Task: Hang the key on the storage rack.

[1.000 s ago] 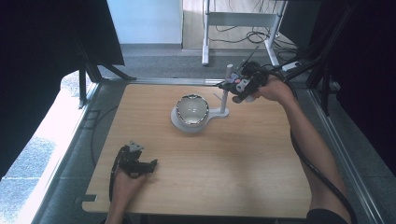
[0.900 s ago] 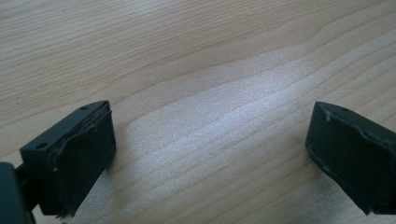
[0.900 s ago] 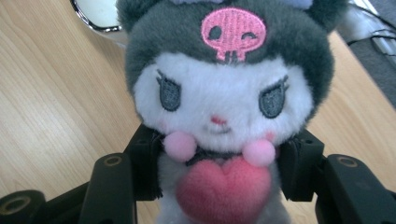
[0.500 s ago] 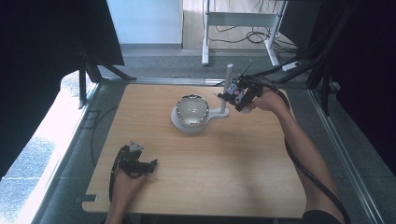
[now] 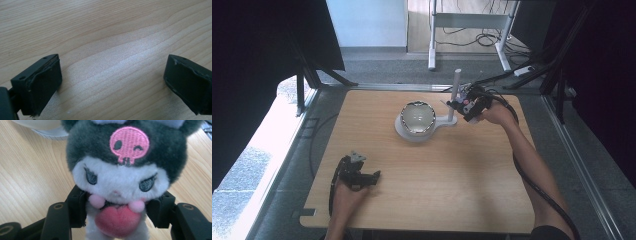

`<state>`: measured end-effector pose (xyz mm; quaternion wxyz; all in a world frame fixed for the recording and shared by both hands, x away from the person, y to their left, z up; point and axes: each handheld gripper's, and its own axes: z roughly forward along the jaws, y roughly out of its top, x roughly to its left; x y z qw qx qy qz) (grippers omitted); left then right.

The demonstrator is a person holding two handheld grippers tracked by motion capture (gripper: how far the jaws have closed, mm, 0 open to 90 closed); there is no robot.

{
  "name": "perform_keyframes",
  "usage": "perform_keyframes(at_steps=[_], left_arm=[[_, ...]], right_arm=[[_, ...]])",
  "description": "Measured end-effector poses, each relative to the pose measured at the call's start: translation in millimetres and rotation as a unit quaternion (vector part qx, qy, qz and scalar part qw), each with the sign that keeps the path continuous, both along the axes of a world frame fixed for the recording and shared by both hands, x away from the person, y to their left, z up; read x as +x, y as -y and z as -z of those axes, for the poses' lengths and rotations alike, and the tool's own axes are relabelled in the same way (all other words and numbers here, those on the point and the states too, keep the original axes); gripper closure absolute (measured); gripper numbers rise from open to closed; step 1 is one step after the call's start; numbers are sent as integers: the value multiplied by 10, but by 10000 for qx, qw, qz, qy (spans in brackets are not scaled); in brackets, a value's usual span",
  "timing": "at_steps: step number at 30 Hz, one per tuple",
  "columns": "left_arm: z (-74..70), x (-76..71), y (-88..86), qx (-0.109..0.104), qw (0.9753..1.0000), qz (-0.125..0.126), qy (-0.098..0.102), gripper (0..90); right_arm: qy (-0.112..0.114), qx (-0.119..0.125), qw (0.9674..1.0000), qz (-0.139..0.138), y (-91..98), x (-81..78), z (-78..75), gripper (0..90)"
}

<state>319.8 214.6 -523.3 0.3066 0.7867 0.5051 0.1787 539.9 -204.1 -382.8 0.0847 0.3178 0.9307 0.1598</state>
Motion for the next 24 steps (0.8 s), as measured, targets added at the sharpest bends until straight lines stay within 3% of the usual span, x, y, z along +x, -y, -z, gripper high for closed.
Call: perform_keyframes(at_steps=[3, 6, 16, 24], left_arm=[[0, 0, 0, 1, 10000, -1, 0, 14], [0, 0, 0, 2, 10000, 1, 0, 14], [0, 0, 0, 3, 10000, 1, 0, 14], [0, 0, 0, 4, 10000, 2, 0, 14]], right_arm=[[95, -25, 9997, -203, -52, -27, 41, 341], [416, -72, 9989, -195, -50, -50, 50, 256], [445, 21, 9989, -149, 41, -142, 41, 151], [565, 146, 9981, -199, 99, -250, 15, 135]])
